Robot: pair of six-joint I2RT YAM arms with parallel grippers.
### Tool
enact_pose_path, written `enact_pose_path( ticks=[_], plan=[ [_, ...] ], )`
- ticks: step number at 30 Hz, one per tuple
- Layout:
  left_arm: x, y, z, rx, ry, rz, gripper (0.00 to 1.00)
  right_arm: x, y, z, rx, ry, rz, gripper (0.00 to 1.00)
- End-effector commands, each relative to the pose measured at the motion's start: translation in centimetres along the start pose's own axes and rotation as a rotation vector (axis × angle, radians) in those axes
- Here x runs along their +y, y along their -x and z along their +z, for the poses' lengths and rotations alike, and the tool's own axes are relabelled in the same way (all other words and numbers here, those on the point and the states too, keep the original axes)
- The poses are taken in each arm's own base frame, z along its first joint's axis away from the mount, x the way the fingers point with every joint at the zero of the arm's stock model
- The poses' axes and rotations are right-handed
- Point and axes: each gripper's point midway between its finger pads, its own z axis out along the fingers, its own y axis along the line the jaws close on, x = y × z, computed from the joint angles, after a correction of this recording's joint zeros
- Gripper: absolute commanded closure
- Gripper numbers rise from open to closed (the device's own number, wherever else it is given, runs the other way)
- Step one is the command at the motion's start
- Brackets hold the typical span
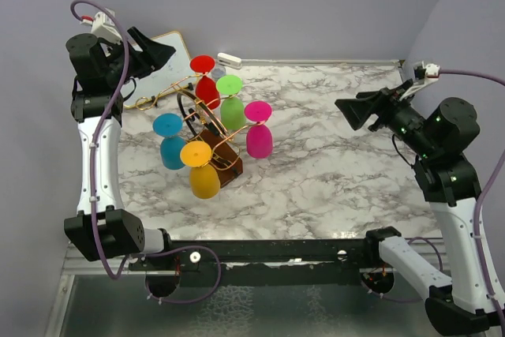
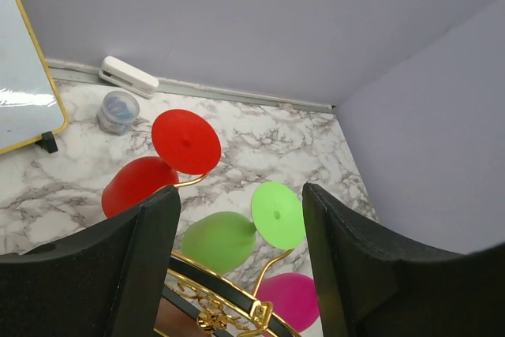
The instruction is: Take the wine glass off the wine glass rack
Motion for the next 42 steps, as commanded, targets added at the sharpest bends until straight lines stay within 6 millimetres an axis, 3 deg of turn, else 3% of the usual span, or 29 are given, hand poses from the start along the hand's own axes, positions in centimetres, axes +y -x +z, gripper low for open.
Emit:
enact_pose_path(
  ticks=[1, 4, 7, 10, 12, 14, 20, 26, 32, 42],
  plan=[
    [-1.6, 1.2, 0.2, -0.008, -0.068, 0.000, 0.34, 1.9, -0.7, -2.3, 0.064, 0.038, 0.019, 0.19],
    [-1.9, 1.1, 0.3, 0.005, -0.087, -0.006, 0.34, 2.8, -1.1, -3.6, 0.058, 0.069, 0.025, 0.11],
    [-1.4, 0.8, 0.7, 0.017, -0.084, -0.006, 0.34, 4.1, -2.1, -4.9, 0.056, 0.142, -0.016, 0.17],
    [0.0, 0.2, 1.5, 0.040, -0.059, -0.008, 0.36, 0.9, -5.3, -4.9, 0.164, -0.027, 0.069, 0.35],
    [0.9, 0.0, 2.2, 0.051, -0.045, -0.015, 0.36, -0.9, -7.4, -5.1, 0.240, -0.113, 0.098, 0.38],
    [1.4, 0.0, 3.1, 0.067, -0.043, -0.028, 0.36, -1.5, -8.3, -5.6, 0.267, -0.151, 0.106, 0.37],
    [1.5, 0.3, 6.5, 0.161, -0.077, -0.087, 0.36, -0.6, -6.9, -6.9, 0.222, -0.135, 0.050, 0.31],
    [3.7, -1.4, 10.2, 0.260, -0.032, -0.136, 0.30, -0.7, -6.9, -7.1, 0.224, -0.140, 0.028, 0.31],
    [6.8, -5.0, 11.7, 0.360, 0.071, -0.149, 0.31, -0.5, -6.4, -7.4, 0.195, -0.136, 0.013, 0.31],
    [7.2, -6.8, 12.4, 0.416, 0.101, -0.114, 0.37, -0.6, -6.5, -6.7, 0.185, -0.121, 0.021, 0.31]
  ],
)
